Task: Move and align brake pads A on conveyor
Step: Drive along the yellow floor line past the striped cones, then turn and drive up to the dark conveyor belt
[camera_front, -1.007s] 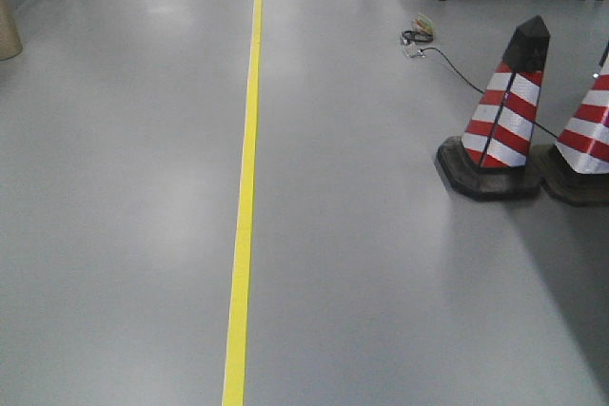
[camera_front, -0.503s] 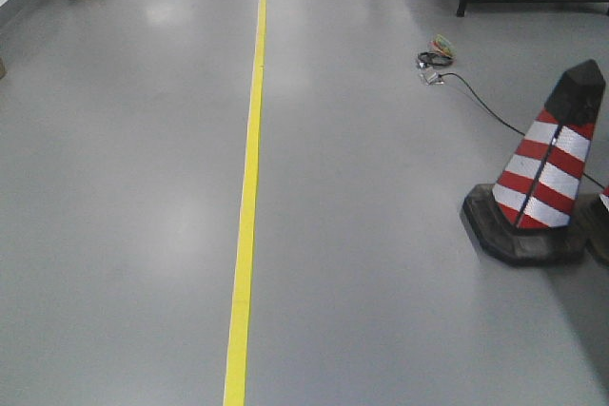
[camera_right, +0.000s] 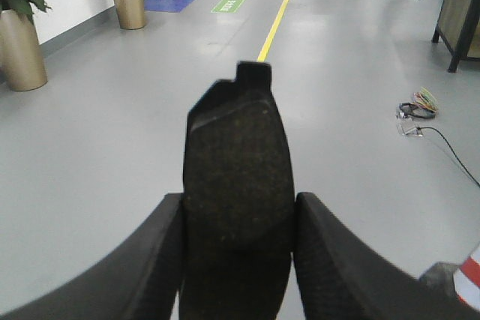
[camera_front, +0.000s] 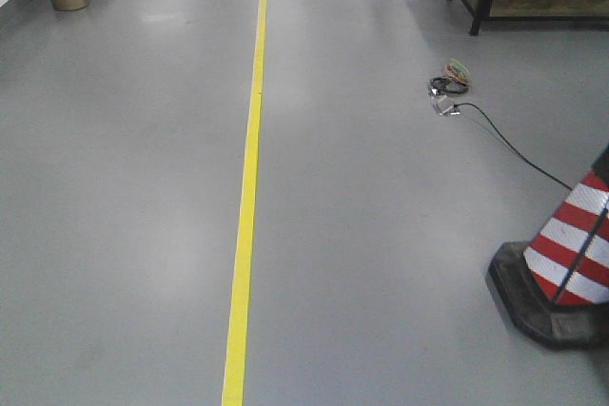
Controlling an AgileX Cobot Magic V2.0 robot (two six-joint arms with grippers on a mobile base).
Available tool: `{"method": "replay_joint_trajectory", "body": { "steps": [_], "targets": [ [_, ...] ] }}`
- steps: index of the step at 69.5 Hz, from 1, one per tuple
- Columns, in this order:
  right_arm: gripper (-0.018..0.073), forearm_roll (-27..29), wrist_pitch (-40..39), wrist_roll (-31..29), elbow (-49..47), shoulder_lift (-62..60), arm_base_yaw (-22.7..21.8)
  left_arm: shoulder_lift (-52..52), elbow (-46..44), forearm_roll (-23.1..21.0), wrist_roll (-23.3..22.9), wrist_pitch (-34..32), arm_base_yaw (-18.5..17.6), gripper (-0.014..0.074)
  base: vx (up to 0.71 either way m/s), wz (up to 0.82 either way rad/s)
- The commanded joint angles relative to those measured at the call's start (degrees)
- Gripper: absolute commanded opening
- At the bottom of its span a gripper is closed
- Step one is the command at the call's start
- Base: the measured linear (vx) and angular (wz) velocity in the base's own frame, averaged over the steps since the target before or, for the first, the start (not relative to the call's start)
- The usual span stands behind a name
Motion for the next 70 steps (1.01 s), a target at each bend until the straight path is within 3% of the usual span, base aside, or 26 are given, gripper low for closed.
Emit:
{"method": "replay_joint_trajectory", "body": {
  "steps": [1,39,70],
  "targets": [
    [-0.0004,-1.22,-4.94,-0.21,-1.63,0.32,-0.20,0.34,-1.66,1.12,-0.56,-4.74,-0.23,-0.0006,0.60,0.00],
    [-0.0004,-1.22,-4.94,-0.21,-1.63,0.32,-0.02,0.34,-1.66,1.12,-0.56,-4.74,-0.23,-0.0006,0.54,-0.04],
    [-0.0004,-1.22,-4.94,-0.21,-1.63,0.32,-0.02,0.34,-1.66,1.12,-0.56,-4.74,-0.23,-0.0006,0.34,-0.63]
  ]
}}
